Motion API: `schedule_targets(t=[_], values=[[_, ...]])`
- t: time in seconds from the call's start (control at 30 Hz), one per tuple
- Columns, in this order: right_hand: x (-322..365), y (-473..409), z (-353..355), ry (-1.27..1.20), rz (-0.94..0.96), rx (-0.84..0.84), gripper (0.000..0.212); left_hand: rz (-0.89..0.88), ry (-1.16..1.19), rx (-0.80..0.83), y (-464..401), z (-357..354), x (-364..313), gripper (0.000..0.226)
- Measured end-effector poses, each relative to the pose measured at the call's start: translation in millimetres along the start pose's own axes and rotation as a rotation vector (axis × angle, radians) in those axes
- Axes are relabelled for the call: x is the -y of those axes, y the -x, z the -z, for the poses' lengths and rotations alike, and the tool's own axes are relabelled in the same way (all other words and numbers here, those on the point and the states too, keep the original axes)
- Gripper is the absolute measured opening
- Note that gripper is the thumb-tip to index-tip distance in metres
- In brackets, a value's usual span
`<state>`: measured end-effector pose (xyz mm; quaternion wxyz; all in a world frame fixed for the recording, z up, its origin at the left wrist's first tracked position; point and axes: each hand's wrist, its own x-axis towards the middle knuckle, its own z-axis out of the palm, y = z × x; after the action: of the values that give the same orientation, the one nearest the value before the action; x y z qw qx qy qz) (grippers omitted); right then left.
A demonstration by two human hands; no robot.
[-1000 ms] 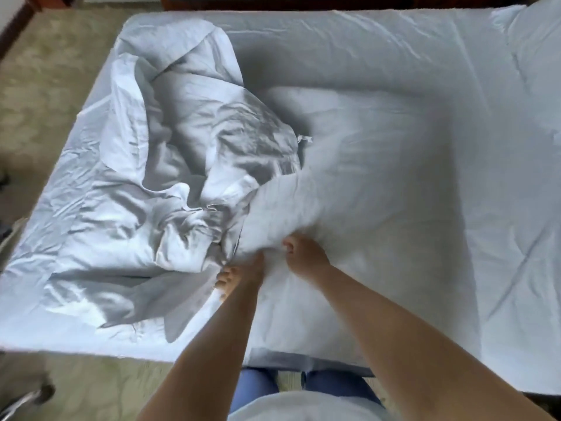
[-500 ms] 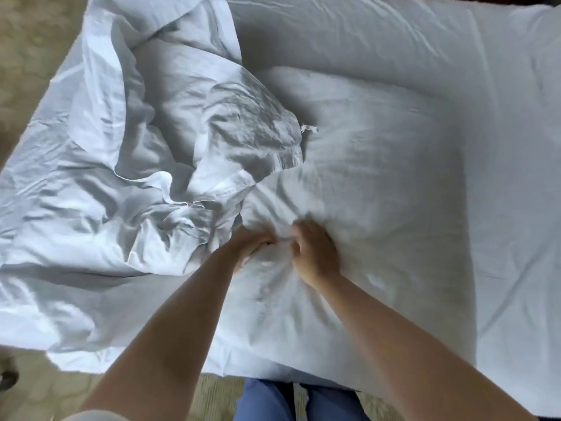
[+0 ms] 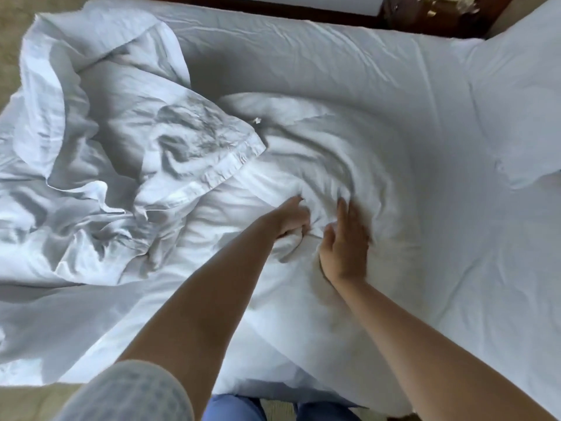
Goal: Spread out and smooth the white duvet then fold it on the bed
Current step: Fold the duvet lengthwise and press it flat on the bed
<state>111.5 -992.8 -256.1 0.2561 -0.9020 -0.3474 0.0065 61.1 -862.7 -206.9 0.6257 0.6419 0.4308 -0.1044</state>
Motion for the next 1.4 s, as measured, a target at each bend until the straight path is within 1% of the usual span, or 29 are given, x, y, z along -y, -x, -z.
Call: schedule_targets(t=[0.07,0.13,0.17,0.2,0.23,0.27,0.3,0.33,0.4,0.43,0.47,0.5,0.57,0.6,0.67,0.77,0.83,0.9,0.93,1.0,1.03,1.13,1.2,1.23,1.27,1.3,1.33,1.37,1.4], values=[[-15,-10,12,-0.036,-0.09,-0.063,0.064,-0.006,0.024,0.053,-2,-14,-12,0.063],[-16,-16,17,-0.055,-0.113,-0.09,0.062,0.033,0.1,0.087,-1,-12,-12,0.068],[-14,-18,15,-0.064,-0.089,-0.059,0.06,0.043,0.139,0.091,-1,-5,-4,0.062],[-10,-20,9,-0.066,-0.048,-0.012,0.058,0.047,0.166,0.058,0,2,8,0.047],[-6,-20,-1,-0.053,0.002,0.051,0.056,0.073,0.173,-0.012,4,12,22,0.029],[0,-19,-12,-0.027,0.056,0.12,0.054,0.115,0.166,-0.101,8,22,40,0.018],[5,-17,-24,0.01,0.11,0.18,0.053,0.149,0.16,-0.177,13,30,58,0.02],[12,-14,-35,0.056,0.162,0.221,0.052,0.155,0.157,-0.2,19,37,74,0.021],[23,-11,-48,0.107,0.201,0.228,0.047,0.188,0.142,-0.089,33,43,88,0.011],[26,-13,-50,0.107,0.19,0.211,0.042,0.261,0.095,-0.006,39,44,90,0.011],[28,-15,-50,0.098,0.17,0.194,0.037,0.353,0.022,0.056,43,46,90,0.017],[28,-20,-49,0.084,0.152,0.179,0.033,0.418,-0.053,0.112,43,47,89,0.028],[27,-31,-48,0.049,0.162,0.139,0.033,0.433,-0.08,0.197,38,51,86,0.053],[26,-37,-48,0.032,0.176,0.116,0.036,0.425,-0.036,0.205,37,54,86,0.05],[24,-46,-51,0.022,0.205,0.106,0.044,0.47,0.102,0.172,40,60,92,0.03],[19,-48,-61,0.039,0.251,0.18,0.048,0.605,0.258,0.122,44,62,129,0.019],[17,-42,-66,0.077,0.291,0.249,0.048,0.634,0.243,0.03,51,48,149,0.02],[16,-39,-68,0.113,0.311,0.289,0.05,0.52,0.185,0.043,58,35,149,0.03],[17,-40,-68,0.123,0.305,0.286,0.05,0.48,0.159,0.072,60,32,143,0.028],[17,-47,-67,0.119,0.276,0.27,0.049,0.575,0.144,0.136,60,36,130,0.018],[18,-50,-67,0.114,0.259,0.269,0.048,0.639,0.148,0.144,60,42,128,0.019],[22,-48,-65,0.114,0.243,0.284,0.046,0.708,0.215,0.098,55,57,137,0.017],[25,-42,-65,0.119,0.267,0.309,0.047,0.684,0.088,0.093,53,56,133,0.014],[25,-40,-65,0.118,0.281,0.307,0.048,0.628,0.014,0.065,47,55,129,0.013],[24,-42,-65,0.113,0.292,0.302,0.048,0.54,-0.024,-0.011,41,55,121,0.02],[24,-45,-64,0.108,0.296,0.298,0.049,0.419,0.01,-0.105,32,56,110,0.03],[24,-50,-63,0.106,0.294,0.288,0.05,0.325,0.124,-0.18,24,58,96,0.035],[24,-56,-63,0.105,0.288,0.278,0.051,0.252,0.248,-0.232,14,61,84,0.031],[24,-63,-62,0.102,0.279,0.272,0.052,0.226,0.343,-0.27,5,64,73,0.025]])
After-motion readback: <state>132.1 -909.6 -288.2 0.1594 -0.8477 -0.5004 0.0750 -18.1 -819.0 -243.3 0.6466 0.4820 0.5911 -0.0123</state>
